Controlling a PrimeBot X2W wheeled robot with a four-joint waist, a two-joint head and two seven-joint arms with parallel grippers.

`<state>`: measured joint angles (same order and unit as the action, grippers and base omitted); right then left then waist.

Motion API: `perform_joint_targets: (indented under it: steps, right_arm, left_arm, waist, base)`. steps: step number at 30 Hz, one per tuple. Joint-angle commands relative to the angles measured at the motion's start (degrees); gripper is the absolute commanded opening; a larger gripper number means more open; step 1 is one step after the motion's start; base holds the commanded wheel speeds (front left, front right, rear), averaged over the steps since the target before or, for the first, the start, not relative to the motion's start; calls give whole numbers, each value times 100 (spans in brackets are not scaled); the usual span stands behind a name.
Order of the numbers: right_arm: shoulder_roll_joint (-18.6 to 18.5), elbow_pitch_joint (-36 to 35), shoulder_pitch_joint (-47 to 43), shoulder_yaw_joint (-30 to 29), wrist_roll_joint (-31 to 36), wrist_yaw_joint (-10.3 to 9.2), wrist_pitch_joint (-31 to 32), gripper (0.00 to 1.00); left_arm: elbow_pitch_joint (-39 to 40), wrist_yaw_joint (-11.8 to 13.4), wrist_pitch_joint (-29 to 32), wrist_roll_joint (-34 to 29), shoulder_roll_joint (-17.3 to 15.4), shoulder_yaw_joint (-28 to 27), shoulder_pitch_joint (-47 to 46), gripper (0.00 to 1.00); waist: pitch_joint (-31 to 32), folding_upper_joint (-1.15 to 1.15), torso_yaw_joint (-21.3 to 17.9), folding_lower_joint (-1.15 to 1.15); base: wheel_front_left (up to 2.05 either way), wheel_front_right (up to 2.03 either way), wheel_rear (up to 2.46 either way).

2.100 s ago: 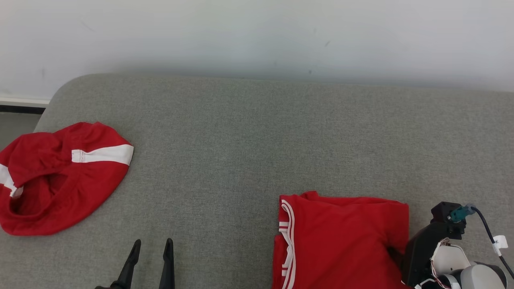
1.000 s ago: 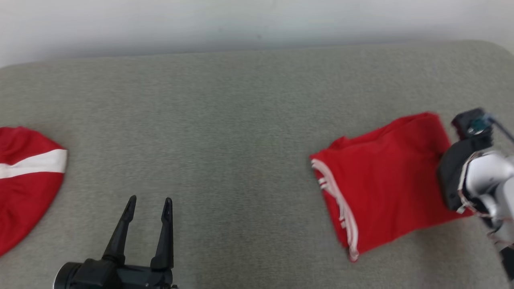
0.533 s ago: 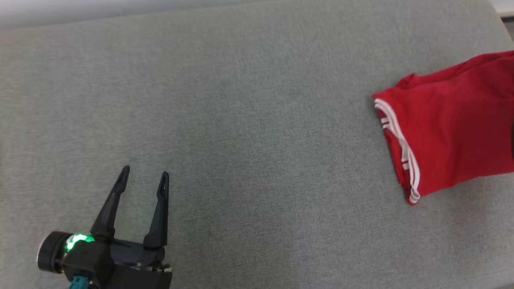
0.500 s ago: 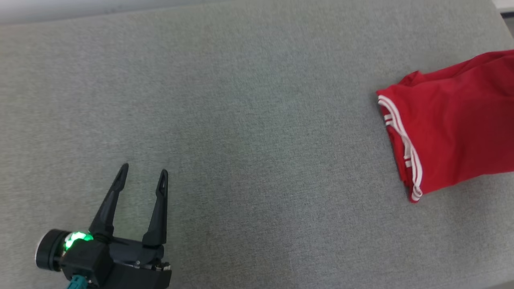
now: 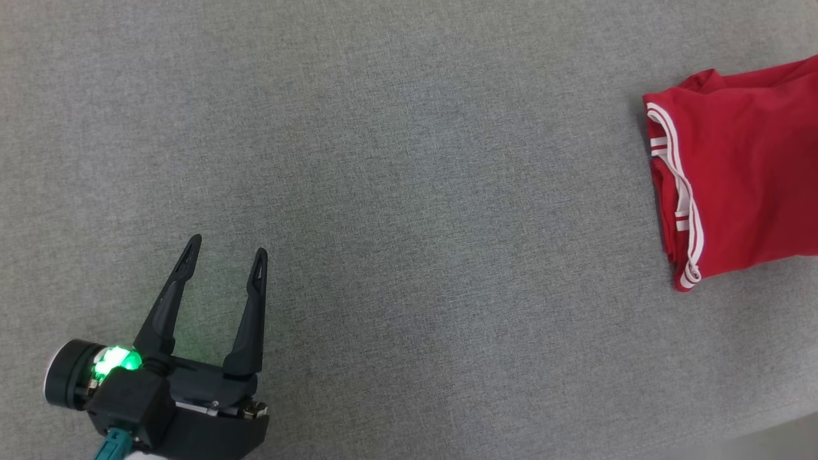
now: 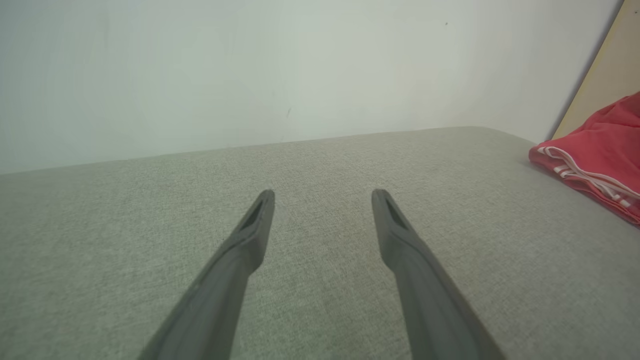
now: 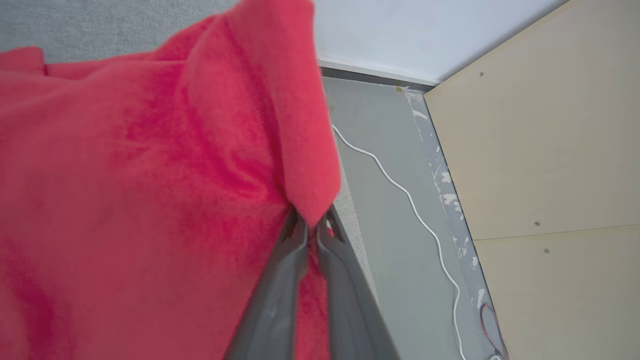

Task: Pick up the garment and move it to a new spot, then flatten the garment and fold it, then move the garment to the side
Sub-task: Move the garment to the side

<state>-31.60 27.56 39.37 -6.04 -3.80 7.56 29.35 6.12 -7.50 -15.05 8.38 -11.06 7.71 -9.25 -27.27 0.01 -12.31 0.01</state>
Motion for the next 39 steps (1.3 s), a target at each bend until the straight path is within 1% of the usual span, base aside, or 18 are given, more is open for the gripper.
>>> perform_joint_targets:
  steps: [1, 2, 3, 4, 5, 12, 17, 18, 25, 28, 31, 35, 39]
  right_arm:
    - [19, -28, -76, -52, 79, -16, -36, 0]
    - [37, -44, -75, -116, 109, -16, -59, 6]
    - [46, -74, -75, -147, 151, -16, -79, 28]
    - [64, -102, -78, -171, 179, -16, -72, 93]
    - [85, -138, -90, -196, 215, -16, -89, 100]
    - [229, -416, -277, -219, 335, -16, -346, 100]
    - [425, -704, -586, -50, 119, -16, -762, 100]
    - [425, -704, -586, -50, 119, -16, -762, 100]
    - [717, -1280, -1321, 274, -333, -16, -1509, 100]
    - [769, -1593, -1667, 499, -510, -16, -1786, 100]
    - [884, -1832, -2032, 667, -613, -16, -2073, 100]
    - [1059, -1981, -2393, 841, -791, -16, -2347, 100]
    - [1187, -1985, -2709, 1031, -949, -16, -2614, 100]
  left_arm:
    - [24, 5, -16, -66, -15, 11, -30, 100]
    - [31, 5, -16, -68, -10, 8, -25, 100]
    - [33, 5, -16, -64, -4, 6, -21, 100]
    - [34, 5, -16, -66, -3, 0, -20, 100]
    - [33, 5, -16, -69, 5, -9, -20, 100]
    - [-48, 6, -16, -108, 163, -128, 55, 100]
    - [-196, 47, -16, -176, 392, -380, 186, 100]
    - [-196, 47, -16, -176, 392, -380, 186, 100]
    - [-500, 97, -16, -197, 635, -647, 535, 100]
    - [-623, 141, -16, -167, 692, -751, 723, 100]
    - [-795, 132, -16, -96, 737, -842, 863, 100]
    - [-964, 217, -16, -101, 765, -991, 1066, 100]
    - [-1165, 272, -16, -112, 787, -1114, 1211, 100]
  waist:
    - [2, -1, 17, -1]
    - [8, -1, 25, -1]
    - [14, -1, 35, -1]
    - [22, -1, 46, -1]
    - [37, -1, 60, -1]
    - [310, -1, 206, -1]
    - [725, -1, 371, -1]
    - [725, -1, 371, -1]
    - [1529, -1, 710, -1]
    - [1833, -1, 841, -1]
    - [2128, -1, 968, -1]
    - [2466, -1, 1056, -1]
    - [2723, -1, 1122, -1]
  base:
    - [0, 0, 0]
    - [0, 0, 0]
    - [0, 0, 0]
    - [0, 0, 0]
    - [0, 0, 0]
    - [0, 0, 0]
    - [0, 0, 0]
    - [0, 0, 0]
    - [0, 0, 0]
    - [0, 0, 0]
    - [0, 0, 0]
    - [0, 0, 0]
    - [0, 0, 0]
